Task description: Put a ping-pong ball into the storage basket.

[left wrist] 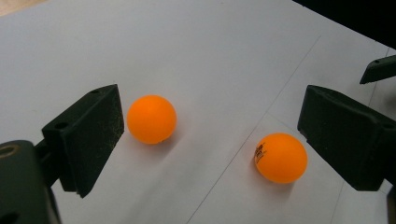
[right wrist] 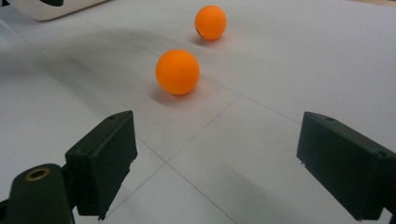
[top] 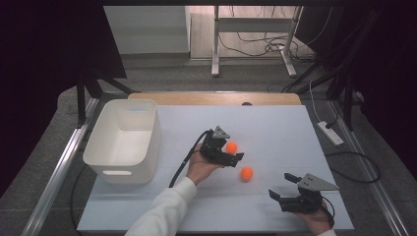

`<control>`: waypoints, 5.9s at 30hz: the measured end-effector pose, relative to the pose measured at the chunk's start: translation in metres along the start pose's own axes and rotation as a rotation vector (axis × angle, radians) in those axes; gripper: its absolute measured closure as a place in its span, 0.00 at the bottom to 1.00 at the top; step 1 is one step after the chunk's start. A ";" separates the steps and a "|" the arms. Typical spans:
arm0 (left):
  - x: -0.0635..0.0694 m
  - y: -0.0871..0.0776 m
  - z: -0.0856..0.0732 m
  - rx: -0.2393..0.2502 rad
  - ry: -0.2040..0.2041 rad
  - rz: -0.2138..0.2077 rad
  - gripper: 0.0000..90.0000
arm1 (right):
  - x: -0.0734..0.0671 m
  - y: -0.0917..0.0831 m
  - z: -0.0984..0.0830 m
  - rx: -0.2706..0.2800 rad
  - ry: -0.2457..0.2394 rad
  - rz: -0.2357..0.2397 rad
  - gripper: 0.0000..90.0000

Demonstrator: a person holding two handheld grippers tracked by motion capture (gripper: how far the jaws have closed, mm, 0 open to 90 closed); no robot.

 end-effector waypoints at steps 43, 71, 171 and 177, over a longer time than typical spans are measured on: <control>-0.032 0.045 -0.023 -0.098 -0.026 0.096 0.10 | 0.002 -0.001 -0.002 -0.010 -0.007 -0.003 0.13; -0.037 0.057 -0.035 -0.164 -0.017 0.089 0.33 | 0.002 -0.001 -0.003 -0.015 -0.008 -0.005 0.13; -0.015 -0.018 0.007 0.043 0.030 0.015 0.57 | 0.003 -0.001 -0.002 -0.012 -0.018 -0.019 0.14; -0.015 -0.025 0.011 0.062 0.028 0.017 0.57 | 0.003 -0.002 -0.002 -0.007 -0.014 -0.026 0.14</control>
Point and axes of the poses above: each handheld gripper's, and its own axes: y roughly forward along the jaws, z roughly out of its top, x roughly to its right, the point moved 10 cm from there along y, roughly forward along the jaws, and after that the axes turned 12 degrees about x, right-handed, at the moved point
